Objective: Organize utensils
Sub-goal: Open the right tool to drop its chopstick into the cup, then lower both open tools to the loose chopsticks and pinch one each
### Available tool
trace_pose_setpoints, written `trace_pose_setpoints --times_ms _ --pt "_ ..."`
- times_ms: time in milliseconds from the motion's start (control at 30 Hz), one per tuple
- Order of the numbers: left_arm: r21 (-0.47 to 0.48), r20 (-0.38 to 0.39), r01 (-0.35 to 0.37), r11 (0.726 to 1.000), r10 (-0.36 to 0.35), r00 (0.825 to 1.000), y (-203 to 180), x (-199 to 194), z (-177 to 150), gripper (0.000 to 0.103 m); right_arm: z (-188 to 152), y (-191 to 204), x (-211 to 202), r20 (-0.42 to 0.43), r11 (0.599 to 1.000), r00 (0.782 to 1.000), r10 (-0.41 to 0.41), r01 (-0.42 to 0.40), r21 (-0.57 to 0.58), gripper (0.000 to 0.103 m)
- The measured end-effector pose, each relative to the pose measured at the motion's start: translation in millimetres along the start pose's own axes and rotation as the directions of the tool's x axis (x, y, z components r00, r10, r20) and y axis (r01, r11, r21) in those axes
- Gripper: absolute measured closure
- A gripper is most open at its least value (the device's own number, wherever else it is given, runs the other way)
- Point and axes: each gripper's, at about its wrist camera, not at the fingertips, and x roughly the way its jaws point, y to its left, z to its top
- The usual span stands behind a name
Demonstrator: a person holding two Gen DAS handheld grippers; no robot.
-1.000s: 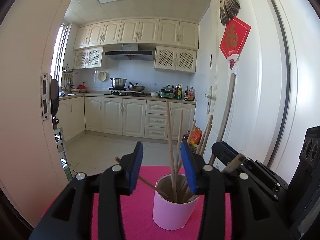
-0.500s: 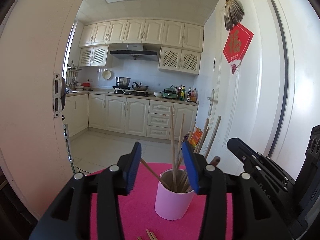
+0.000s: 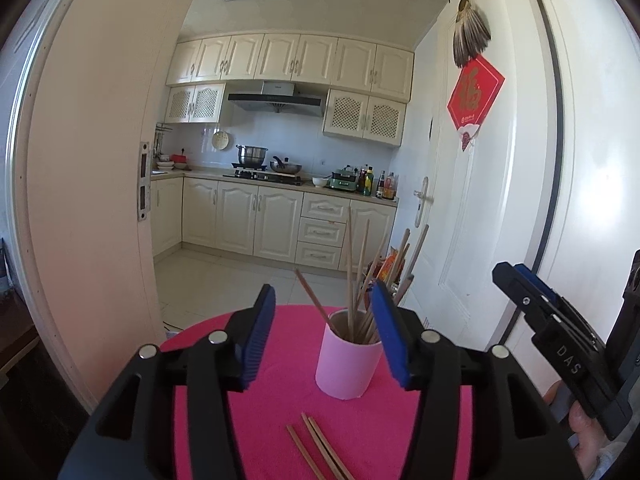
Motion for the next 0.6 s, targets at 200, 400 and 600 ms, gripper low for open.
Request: trace_pose_setpoints --times_ms 200,400,600 --pt "-0.058 -0.167 -0.003 0.998 -0.006 0.986 14 6 -32 0.047 -16 4 -9 -0.108 0.999 0.994 0.0 -0.004 -0.039 0.053" --pt "-0.095 -0.452 -0.076 0.993 0.024 0.892 22 40 -77 0.047 -45 7 2 -0.293 0.998 0.956 -0.002 -0.017 -0.06 0.053" --pt "-0.126 -0.599 -0.064 0.99 -0.024 0.8 20 59 -109 0.047 -74 19 16 -0.451 0.996 0.893 -0.002 -0.038 -0.081 0.053"
